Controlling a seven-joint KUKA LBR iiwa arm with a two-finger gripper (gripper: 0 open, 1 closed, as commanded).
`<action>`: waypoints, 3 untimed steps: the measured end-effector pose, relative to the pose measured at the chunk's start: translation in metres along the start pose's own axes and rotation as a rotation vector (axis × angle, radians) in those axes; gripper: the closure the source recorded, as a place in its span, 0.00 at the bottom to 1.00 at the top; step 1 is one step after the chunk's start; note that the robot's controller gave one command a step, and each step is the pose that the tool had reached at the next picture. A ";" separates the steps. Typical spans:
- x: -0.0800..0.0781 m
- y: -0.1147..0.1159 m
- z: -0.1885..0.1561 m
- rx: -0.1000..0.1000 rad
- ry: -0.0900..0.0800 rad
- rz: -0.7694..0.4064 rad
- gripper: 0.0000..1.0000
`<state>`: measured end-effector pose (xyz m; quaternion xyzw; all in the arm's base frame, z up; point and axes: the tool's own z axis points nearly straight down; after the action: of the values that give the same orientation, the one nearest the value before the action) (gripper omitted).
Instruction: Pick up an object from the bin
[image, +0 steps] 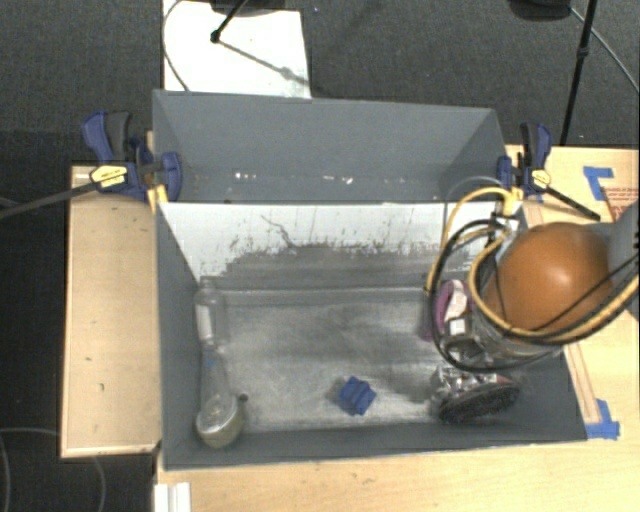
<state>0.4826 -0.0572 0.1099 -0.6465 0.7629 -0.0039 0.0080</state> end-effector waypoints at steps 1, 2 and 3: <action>0.012 0.001 -0.011 -0.010 0.000 -0.032 1.00; 0.008 -0.007 -0.004 -0.005 0.001 -0.019 1.00; 0.005 -0.004 -0.035 -0.011 0.005 -0.004 1.00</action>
Offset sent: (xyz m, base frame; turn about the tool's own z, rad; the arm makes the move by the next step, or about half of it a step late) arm -0.0042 -0.0142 0.0100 -0.0336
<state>0.4855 -0.0634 0.1454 -0.6480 0.7617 -0.0012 0.0026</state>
